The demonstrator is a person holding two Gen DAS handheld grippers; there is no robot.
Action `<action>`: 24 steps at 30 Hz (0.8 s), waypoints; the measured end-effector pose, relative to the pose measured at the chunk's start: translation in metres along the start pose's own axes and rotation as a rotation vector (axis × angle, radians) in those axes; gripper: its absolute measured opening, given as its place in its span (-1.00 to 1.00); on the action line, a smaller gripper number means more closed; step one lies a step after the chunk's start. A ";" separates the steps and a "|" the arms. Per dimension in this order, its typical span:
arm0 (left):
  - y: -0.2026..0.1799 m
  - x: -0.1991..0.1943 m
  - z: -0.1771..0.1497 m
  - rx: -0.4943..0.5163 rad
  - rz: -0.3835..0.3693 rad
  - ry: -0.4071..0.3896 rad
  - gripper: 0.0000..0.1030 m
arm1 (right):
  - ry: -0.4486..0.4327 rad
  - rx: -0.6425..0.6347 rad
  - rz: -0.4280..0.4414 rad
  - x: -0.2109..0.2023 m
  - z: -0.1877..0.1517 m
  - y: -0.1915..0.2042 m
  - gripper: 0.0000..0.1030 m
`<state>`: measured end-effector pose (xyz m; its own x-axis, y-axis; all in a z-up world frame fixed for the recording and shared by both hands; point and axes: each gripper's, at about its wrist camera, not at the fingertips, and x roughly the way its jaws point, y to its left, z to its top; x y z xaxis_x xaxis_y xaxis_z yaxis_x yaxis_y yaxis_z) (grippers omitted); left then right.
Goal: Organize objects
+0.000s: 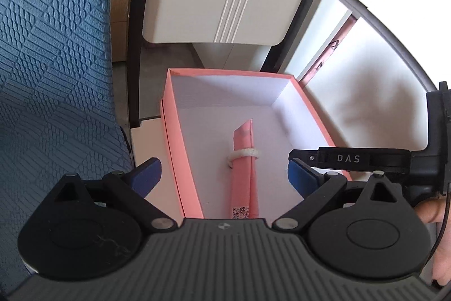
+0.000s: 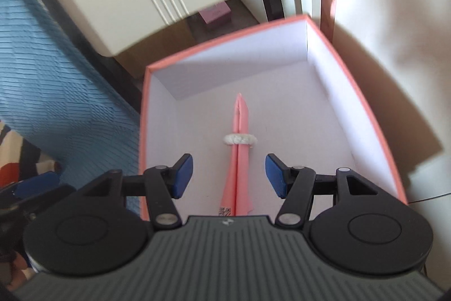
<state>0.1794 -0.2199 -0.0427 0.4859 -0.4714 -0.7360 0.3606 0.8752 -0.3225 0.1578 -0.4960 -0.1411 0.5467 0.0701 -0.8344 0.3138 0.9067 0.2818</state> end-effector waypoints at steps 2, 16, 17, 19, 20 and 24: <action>-0.004 -0.021 -0.004 0.005 -0.006 -0.024 0.91 | -0.031 -0.008 0.002 -0.024 -0.004 0.007 0.15; -0.002 -0.126 -0.052 0.029 -0.057 -0.148 0.91 | -0.259 -0.099 0.062 -0.159 -0.085 0.020 0.14; -0.002 -0.130 -0.057 0.032 -0.061 -0.153 0.91 | -0.267 -0.104 0.064 -0.162 -0.093 0.019 0.14; -0.003 -0.136 -0.066 0.031 -0.062 -0.166 0.91 | -0.273 -0.109 0.071 -0.160 -0.106 0.017 0.14; -0.003 -0.139 -0.070 0.034 -0.061 -0.174 0.91 | -0.276 -0.108 0.072 -0.158 -0.112 0.017 0.14; -0.008 -0.143 -0.089 0.042 -0.065 -0.184 0.91 | -0.295 -0.119 0.043 -0.158 -0.131 0.014 0.15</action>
<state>0.0362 -0.1494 0.0124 0.5961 -0.5421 -0.5923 0.4268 0.8387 -0.3381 -0.0260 -0.4397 -0.0673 0.7646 0.0012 -0.6445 0.2022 0.9491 0.2416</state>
